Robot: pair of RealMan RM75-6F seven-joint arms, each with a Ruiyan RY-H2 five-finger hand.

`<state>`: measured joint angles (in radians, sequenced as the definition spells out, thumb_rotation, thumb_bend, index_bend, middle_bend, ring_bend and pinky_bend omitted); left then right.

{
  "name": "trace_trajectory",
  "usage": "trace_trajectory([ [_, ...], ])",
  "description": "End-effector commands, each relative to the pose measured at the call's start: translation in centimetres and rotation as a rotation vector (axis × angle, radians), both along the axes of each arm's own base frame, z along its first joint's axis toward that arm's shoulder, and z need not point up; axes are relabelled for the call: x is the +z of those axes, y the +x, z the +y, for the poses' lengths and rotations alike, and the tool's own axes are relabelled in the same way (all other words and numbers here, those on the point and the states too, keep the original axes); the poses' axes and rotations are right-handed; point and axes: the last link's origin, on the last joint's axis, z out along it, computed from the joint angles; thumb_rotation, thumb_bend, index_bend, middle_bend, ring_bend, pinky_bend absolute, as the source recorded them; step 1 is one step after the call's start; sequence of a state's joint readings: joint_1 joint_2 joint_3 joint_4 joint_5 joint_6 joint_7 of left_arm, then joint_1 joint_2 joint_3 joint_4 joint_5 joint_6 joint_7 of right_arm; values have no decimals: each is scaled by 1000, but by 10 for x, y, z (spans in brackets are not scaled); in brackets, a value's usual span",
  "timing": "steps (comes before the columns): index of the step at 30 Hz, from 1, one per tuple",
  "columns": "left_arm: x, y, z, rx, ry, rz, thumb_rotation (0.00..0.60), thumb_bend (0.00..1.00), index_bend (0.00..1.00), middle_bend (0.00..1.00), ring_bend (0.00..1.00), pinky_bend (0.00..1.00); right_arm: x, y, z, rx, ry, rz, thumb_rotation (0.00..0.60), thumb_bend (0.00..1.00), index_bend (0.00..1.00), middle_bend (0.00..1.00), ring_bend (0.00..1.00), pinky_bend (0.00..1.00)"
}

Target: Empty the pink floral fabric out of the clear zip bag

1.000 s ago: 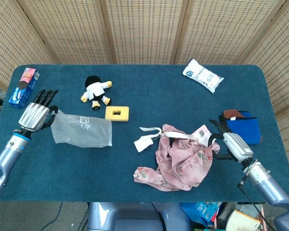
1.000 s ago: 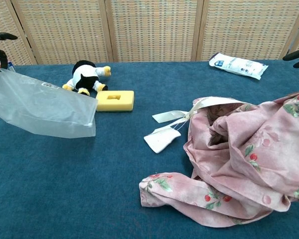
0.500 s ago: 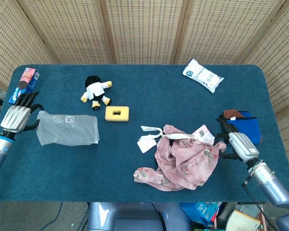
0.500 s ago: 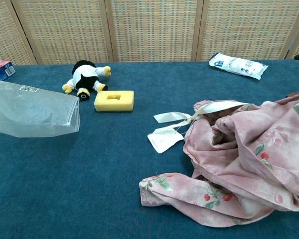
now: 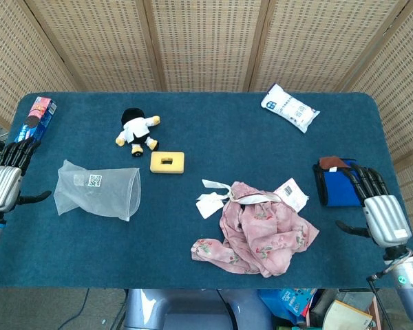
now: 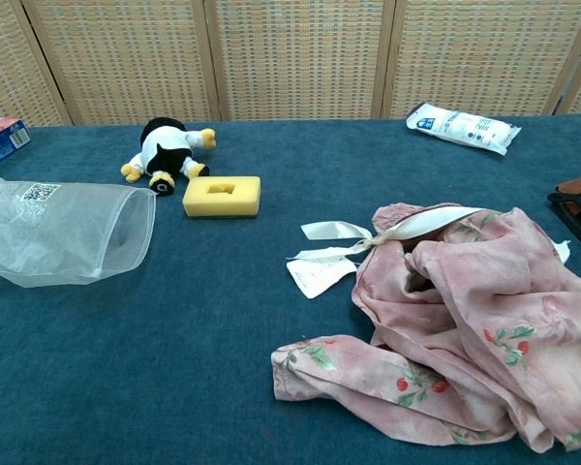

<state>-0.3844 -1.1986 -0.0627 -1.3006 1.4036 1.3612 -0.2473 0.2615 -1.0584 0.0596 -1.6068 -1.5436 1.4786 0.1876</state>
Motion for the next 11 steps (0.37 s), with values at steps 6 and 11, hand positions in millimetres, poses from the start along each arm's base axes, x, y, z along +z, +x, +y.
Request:
trace_trajectory([
  [6,13,17,-88,93,129,22,600,98,0,0,0,0,0,1,45,-5,-71,6,600,0,0,0,0,0],
  [11,0,12,-112,108,122,13,600,98,0,0,0,0,-6,-1,67,-30,-81,13,600,0,0,0,0,0],
])
